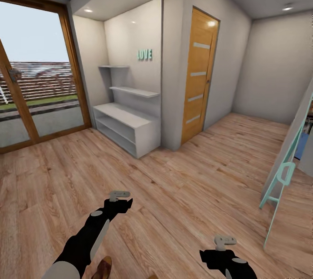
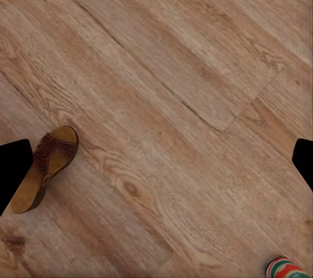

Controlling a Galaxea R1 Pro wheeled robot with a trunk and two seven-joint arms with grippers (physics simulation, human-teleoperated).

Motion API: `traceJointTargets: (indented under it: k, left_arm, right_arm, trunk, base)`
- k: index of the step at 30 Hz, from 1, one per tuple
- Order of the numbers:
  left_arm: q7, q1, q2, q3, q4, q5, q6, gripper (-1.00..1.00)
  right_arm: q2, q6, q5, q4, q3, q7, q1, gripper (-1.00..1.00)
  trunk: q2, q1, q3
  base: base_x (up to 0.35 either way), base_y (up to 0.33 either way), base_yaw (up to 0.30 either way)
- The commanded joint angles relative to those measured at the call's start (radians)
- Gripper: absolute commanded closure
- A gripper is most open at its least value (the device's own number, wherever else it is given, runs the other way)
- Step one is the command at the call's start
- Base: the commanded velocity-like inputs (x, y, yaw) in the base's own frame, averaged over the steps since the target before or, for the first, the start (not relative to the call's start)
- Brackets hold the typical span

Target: Pick up the two gym shoes and the two sandals from the corridor floor and place them onto the hallstand (shoe rack) in the corridor, making sure they are on the rack and not on the floor. Arrange them so the two gym shoes are next to each other and the two sandals are next to each other.

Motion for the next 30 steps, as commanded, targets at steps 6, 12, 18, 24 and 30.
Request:
traceJointTargets:
  k: [6, 12, 18, 24, 30]
  left_arm:
    - [-0.001, 0.0, 0.0, 0.0, -0.002, 0.007, 0.006, -1.0]
    - [-0.001, 0.0, 0.0, 0.0, -0.002, 0.007, 0.006, -1.0]
    - [-0.001, 0.0, 0.0, 0.0, -0.001, 0.007, 0.006, -1.0]
    - [-0.001, 0.0, 0.0, 0.0, 0.0, 0.007, 0.006, -1.0]
    - [-0.001, 0.0, 0.0, -0.001, 0.0, 0.008, 0.005, -1.0]
  right_arm:
    - [0.0, 0.005, 0.001, -0.001, -0.001, 0.002, -0.001, -1.0]
    - [0.0, 0.005, 0.001, -0.001, -0.001, 0.002, -0.001, -1.0]
    - [0.0, 0.005, 0.001, -0.001, -0.001, 0.002, -0.001, -1.0]
    - [0.0, 0.005, 0.001, -0.001, -0.001, 0.002, -0.001, -1.0]
    - [0.0, 0.005, 0.001, -0.003, -0.001, 0.002, -0.001, -1.0]
  trunk:
    - [-0.001, 0.0, -0.001]
    - [-0.001, 0.0, -0.001]
    - [-0.001, 0.0, -0.001]
    - [-0.001, 0.0, -0.001]
    - [-0.001, 0.0, -0.001]
  base:
    - [0.0, 0.0, -0.212]
    - [0.0, 0.0, -0.286]
    - [0.0, 0.0, -0.296]
    - [0.0, 0.0, -0.122]
    - [0.0, 0.0, -0.012]
